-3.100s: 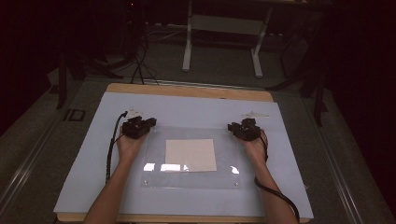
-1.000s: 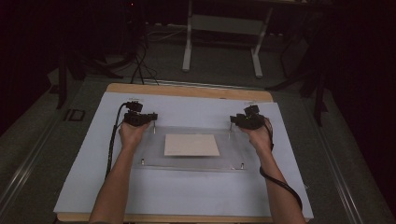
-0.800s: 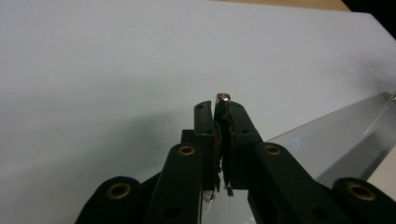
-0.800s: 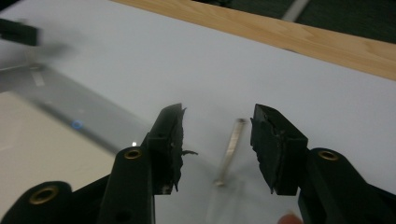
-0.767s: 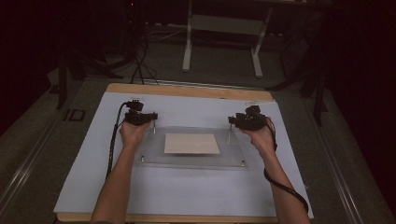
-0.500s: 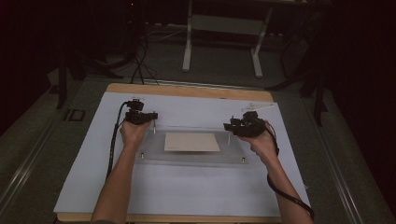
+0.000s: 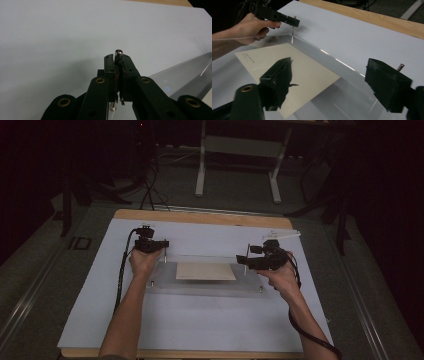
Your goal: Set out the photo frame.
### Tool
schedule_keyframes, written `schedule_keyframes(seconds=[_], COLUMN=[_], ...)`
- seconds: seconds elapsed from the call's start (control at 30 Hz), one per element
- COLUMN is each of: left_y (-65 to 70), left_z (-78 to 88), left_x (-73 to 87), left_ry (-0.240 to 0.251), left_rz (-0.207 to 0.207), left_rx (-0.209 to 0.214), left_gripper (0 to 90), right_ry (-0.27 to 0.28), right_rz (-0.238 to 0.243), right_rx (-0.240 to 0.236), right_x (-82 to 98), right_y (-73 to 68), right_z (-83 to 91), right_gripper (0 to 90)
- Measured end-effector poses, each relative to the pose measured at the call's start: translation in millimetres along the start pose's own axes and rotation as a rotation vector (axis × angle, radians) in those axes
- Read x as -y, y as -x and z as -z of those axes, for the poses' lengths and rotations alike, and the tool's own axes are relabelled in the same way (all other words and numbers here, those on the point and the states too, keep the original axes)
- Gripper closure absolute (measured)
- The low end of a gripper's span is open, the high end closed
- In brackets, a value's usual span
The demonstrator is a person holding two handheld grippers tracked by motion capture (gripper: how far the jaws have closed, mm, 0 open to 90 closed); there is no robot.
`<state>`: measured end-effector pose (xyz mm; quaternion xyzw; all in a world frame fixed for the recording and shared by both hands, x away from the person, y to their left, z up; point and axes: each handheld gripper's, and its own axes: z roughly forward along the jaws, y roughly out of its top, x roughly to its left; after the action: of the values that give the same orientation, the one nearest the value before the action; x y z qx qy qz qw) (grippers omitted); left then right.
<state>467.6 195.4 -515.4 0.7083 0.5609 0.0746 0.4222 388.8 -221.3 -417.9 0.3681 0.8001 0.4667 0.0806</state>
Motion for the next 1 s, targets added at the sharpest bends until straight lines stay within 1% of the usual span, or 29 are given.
schedule_keyframes(seconds=[0.07,0.1,0.13,0.17,0.2,0.23,0.33,0.47,0.53,0.63,0.67,0.77,0.83,0.93,1.0], left_y=[0.1,0.0,0.0,0.0,-0.1,-0.2,-0.3,-0.3,-0.4,-0.7,-0.8,-0.8,-1.1,-0.9,-1.1], left_z=[-0.2,-0.3,-0.4,-0.4,-0.4,-0.4,-0.5,-0.6,-0.7,-0.9,-0.9,-0.9,-0.9,-1.2,-1.3], left_x=[-0.4,-0.6,-0.7,-0.7,-0.7,-0.8,-0.9,-1.2,-1.3,-1.4,-1.4,-1.4,-1.6,-1.6,-1.6], left_ry=[-0.002,-0.002,-0.003,-0.003,-0.003,-0.004,-0.005,-0.007,-0.008,-0.007,-0.007,-0.007,-0.009,-0.008,-0.007], left_rz=[0.002,0.003,0.003,0.003,0.004,0.005,0.006,0.008,0.009,0.009,0.009,0.010,0.010,0.012,0.013], left_rx=[0.000,0.000,-0.001,-0.001,0.000,0.000,0.001,0.001,0.001,0.003,0.004,0.004,0.004,0.003,0.005], left_gripper=[86.4,86.4,86.4,86.4,86.4,86.4,86.4,86.4,86.3,86.3,86.3,86.3,86.3,86.3,86.3], right_ry=[0.003,0.003,0.003,0.004,0.006,0.006,0.010,0.030,0.030,0.021,0.024,0.035,0.036,0.041,0.044], right_rz=[0.009,0.016,0.023,0.027,0.039,0.042,0.070,0.113,0.127,0.164,0.170,0.171,0.183,0.184,0.193], right_rx=[0.001,0.000,0.001,0.012,0.005,0.001,-0.031,-0.059,-0.072,-0.092,-0.105,-0.132,-0.134,-0.143,-0.153], right_x=[0.2,0.2,0.1,0.0,-0.1,-0.3,-0.1,2.0,3.8,7.1,8.9,15.4,22.7,31.0,37.9], right_y=[-2.4,-4.3,-7.0,-9.1,-11.5,-14.2,-25.0,-42.6,-51.0,-64.1,-69.2,-78.8,-85.9,-92.5,-98.4], right_z=[0.8,1.5,2.7,3.7,5.1,6.8,13.8,23.9,27.4,30.7,31.9,34.1,35.0,36.3,37.3], right_gripper=[19.7,21.5,25.7,30.7,37.9,47.7,68.3,88.9,89.9,90.0,90.0,90.0,90.0,90.0,90.0])
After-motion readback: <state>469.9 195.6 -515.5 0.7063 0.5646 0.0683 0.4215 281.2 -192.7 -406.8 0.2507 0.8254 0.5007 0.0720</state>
